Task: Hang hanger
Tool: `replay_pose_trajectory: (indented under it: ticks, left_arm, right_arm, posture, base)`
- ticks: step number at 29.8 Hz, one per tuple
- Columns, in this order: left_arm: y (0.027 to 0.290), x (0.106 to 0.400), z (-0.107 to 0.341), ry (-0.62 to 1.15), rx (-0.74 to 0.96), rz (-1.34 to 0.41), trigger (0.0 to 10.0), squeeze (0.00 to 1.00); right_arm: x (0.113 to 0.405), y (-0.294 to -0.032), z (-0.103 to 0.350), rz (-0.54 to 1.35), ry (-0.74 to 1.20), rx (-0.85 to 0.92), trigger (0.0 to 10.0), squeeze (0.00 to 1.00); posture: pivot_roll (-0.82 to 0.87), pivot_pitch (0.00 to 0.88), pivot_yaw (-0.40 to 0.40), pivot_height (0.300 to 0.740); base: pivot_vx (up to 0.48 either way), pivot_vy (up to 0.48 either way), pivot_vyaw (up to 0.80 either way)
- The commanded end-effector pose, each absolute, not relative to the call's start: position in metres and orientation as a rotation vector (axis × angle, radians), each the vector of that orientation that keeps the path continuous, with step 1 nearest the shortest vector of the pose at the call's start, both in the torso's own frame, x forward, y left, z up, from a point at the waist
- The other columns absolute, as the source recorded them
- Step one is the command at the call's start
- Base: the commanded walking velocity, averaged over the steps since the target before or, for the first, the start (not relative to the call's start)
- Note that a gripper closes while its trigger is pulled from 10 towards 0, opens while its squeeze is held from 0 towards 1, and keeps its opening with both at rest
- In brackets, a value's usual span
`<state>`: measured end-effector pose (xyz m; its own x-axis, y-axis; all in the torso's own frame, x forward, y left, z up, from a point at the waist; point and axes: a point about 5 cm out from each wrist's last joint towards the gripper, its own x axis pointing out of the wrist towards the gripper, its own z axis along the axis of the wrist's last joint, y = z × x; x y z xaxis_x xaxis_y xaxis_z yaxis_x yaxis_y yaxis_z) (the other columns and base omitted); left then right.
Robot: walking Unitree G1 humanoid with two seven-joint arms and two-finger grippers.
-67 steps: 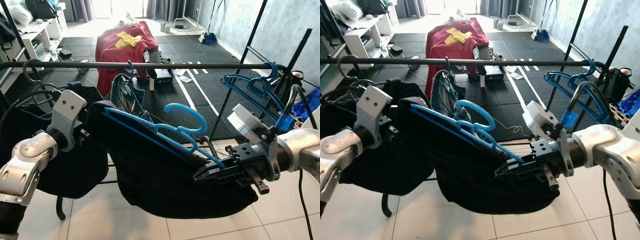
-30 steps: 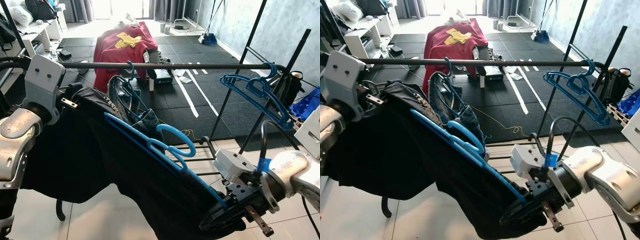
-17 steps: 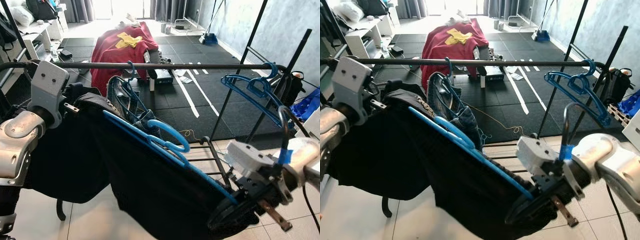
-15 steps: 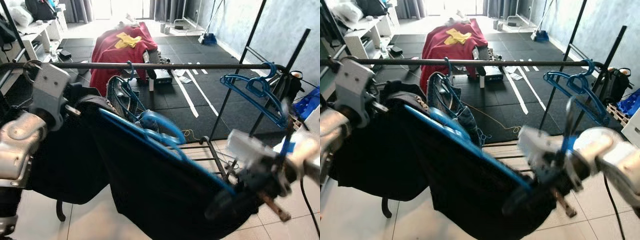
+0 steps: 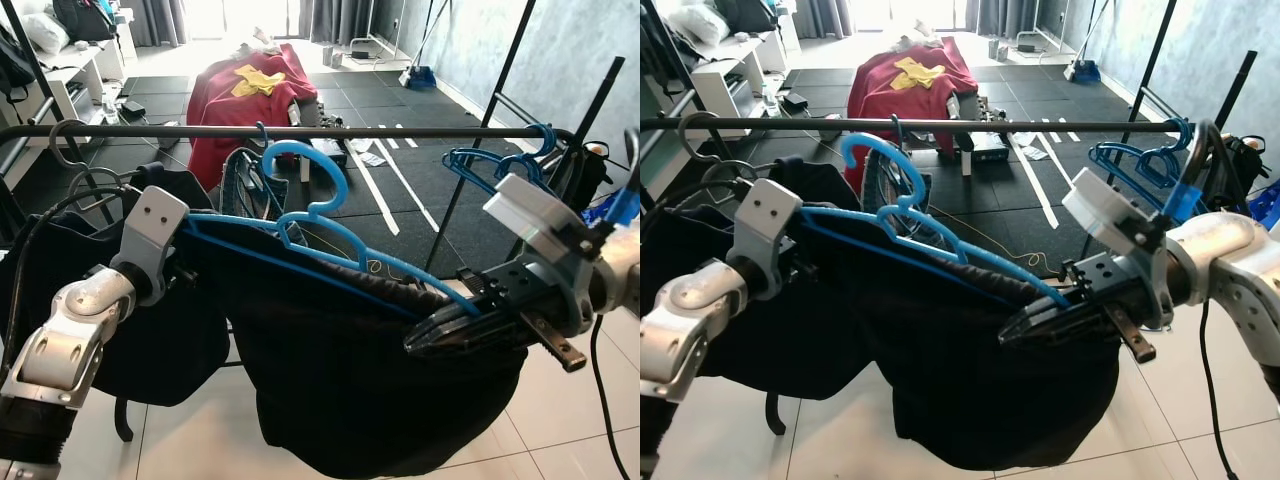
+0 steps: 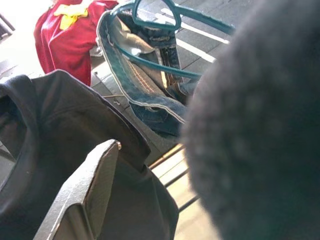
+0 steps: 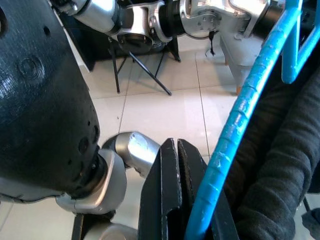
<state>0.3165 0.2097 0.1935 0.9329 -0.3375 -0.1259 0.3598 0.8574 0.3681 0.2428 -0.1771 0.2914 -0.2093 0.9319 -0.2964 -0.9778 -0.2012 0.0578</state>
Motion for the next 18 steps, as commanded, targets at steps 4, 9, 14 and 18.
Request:
replay_pose_trajectory:
  ticks: [4, 9, 14, 18]
  left_arm:
    - [0.177, 0.309, 0.17, 0.124, 0.389, -0.542, 10.0, 0.0]
    - [0.186, 0.309, 0.17, 0.131, 0.386, -0.514, 10.0, 0.0]
    - [0.199, 0.313, 0.182, 0.091, 0.367, -0.449, 10.0, 0.0]
    - [0.216, 0.31, 0.21, 0.007, 0.353, -0.425, 10.0, 1.0]
  right_arm:
    - [0.235, -0.171, 0.322, 1.844, 0.038, -0.241, 0.0, 0.0]
    - [0.234, -0.176, 0.324, 1.826, 0.046, -0.227, 0.0, 0.0]
    - [0.236, -0.179, 0.308, 1.791, 0.146, -0.268, 0.0, 0.0]
    - [0.237, -0.178, 0.287, 1.762, 0.26, -0.308, 0.0, 0.0]
  posture:
    - [-0.09, 0.05, -0.005, 0.736]
    - [-0.1, 0.05, -0.004, 0.736]
    - [-0.1, 0.049, -0.006, 0.736]
    - [-0.1, 0.049, -0.006, 0.736]
  base:
    - [0.0, 0.0, 0.0]
    - [0.0, 0.0, 0.0]
    - [0.0, 0.0, 0.0]
    - [0.0, 0.0, 0.0]
